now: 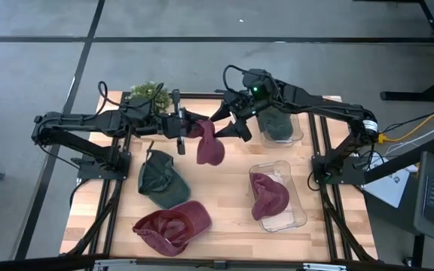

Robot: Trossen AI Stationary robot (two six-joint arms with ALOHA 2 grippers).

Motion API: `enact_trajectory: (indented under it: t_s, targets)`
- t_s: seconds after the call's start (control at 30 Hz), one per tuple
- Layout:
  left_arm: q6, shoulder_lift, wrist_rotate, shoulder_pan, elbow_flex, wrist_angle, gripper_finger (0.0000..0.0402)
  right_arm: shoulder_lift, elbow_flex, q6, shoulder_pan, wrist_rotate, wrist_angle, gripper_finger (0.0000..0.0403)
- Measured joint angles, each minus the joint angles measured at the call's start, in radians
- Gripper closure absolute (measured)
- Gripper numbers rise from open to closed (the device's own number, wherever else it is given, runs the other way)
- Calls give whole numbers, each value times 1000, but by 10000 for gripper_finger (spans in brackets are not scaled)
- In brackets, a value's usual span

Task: Pick & Place hat
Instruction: Put the top red cap into the bottom transparent bin

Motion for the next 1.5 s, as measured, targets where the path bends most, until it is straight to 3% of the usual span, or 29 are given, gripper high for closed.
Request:
enact_trajectory:
  t_s: [0.2, 0.43, 0.6, 0.87, 1.03, 1.23, 1.5]
  targets:
    - [-1, 1, 0, 0, 0, 21, 383, 28, 0, -26, 24, -14, 94, 12]
    - [-20, 5, -9, -1, 0, 31, 383, 53, 0, -56, 32, -14, 114, 23]
    - [-19, 5, -45, -1, 0, 34, 377, 53, 0, -89, 32, -14, 112, 91]
    - [-25, 5, -45, -1, 0, 34, 381, 53, 0, -81, 32, -14, 112, 280]
    - [-84, 5, -67, -1, 0, 17, 363, 53, 0, -83, 32, -16, 109, 382]
    - [-249, 4, -135, -1, 0, -14, 354, 53, 0, -97, 31, -13, 50, 385]
    - [-550, -44, -113, 13, -1, -122, 329, 52, 0, -112, 31, 55, 3, 390]
